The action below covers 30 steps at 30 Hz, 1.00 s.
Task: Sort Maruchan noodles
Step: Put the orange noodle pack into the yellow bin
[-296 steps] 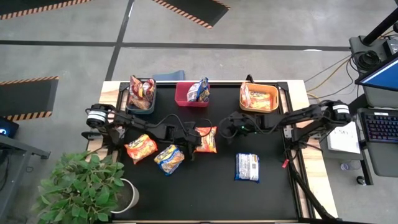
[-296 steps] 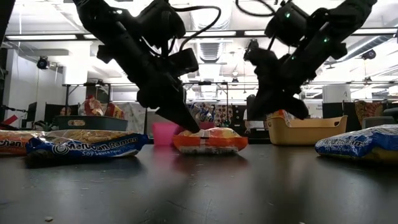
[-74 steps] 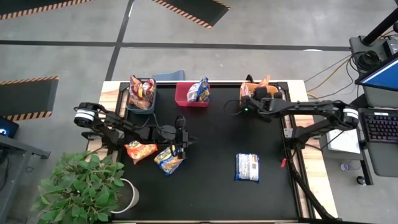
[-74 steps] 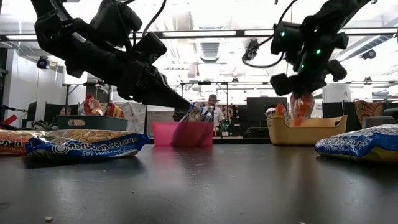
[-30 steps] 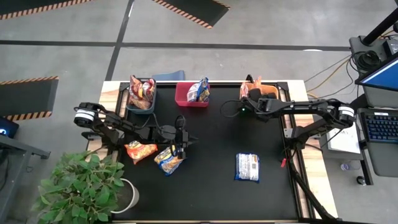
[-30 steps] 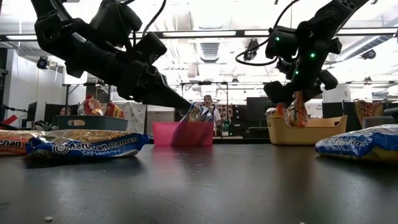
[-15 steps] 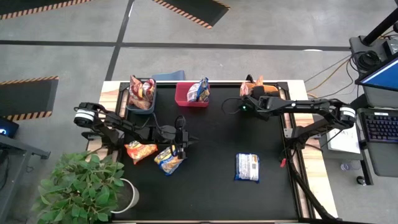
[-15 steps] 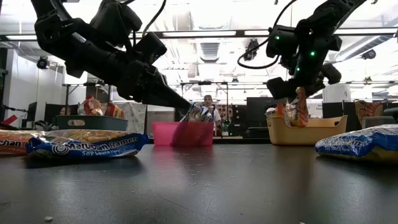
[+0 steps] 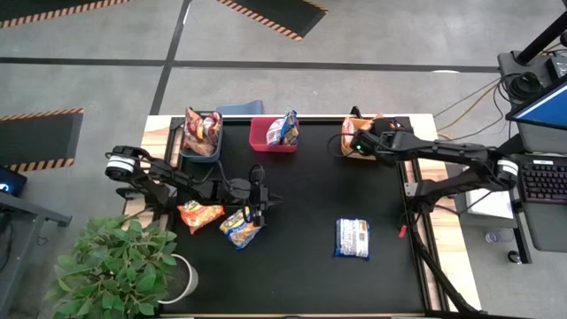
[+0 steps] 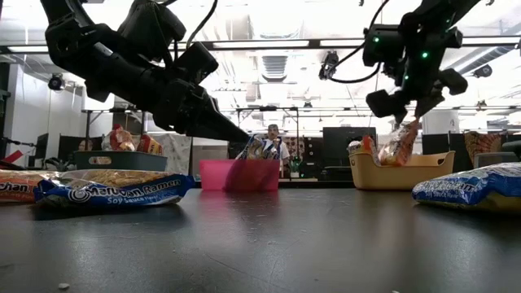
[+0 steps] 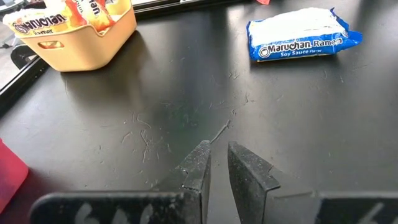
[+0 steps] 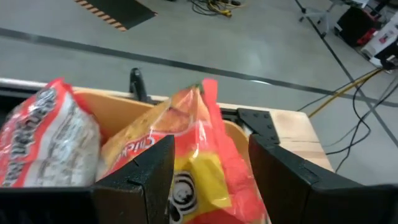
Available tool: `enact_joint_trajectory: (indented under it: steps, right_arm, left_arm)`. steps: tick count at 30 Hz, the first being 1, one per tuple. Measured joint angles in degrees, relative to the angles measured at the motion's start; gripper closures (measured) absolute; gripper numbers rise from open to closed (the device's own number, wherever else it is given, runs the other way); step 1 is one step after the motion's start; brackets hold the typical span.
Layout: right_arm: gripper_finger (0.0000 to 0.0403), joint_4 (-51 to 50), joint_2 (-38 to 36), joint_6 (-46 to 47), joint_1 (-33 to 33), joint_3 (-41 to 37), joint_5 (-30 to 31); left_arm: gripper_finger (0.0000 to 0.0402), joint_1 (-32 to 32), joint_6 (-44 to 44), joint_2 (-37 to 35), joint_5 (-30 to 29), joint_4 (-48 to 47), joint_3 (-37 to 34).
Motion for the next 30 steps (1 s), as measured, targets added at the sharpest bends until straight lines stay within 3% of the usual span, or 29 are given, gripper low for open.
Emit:
enact_joint_trajectory:
  steps: [6,12,25,30]
  right_arm:
    - [0.0213,-0.63,-3.15,-1.50,-0.48,0.00,-0.53]
    - [0.0243,-0.11,-2.41,-1.51,-0.50,-0.09,-1.64]
    - [0.0359,1.40,11.47,1.12,-2.04,-0.96,-1.75]
    - [0.0391,2.10,14.81,3.77,-2.38,-0.96,-5.08]
  left_arm:
    - [0.0364,0.00,0.01,0.00,0.00,-0.01,0.00]
    - [0.0364,0.01,-0.01,0.00,0.00,0.02,0.00]
    - [0.0364,0.01,-0.01,0.00,0.00,0.00,0.00]
    - [0.0364,0.00,-0.02,0.00,0.00,-0.04,0.00]
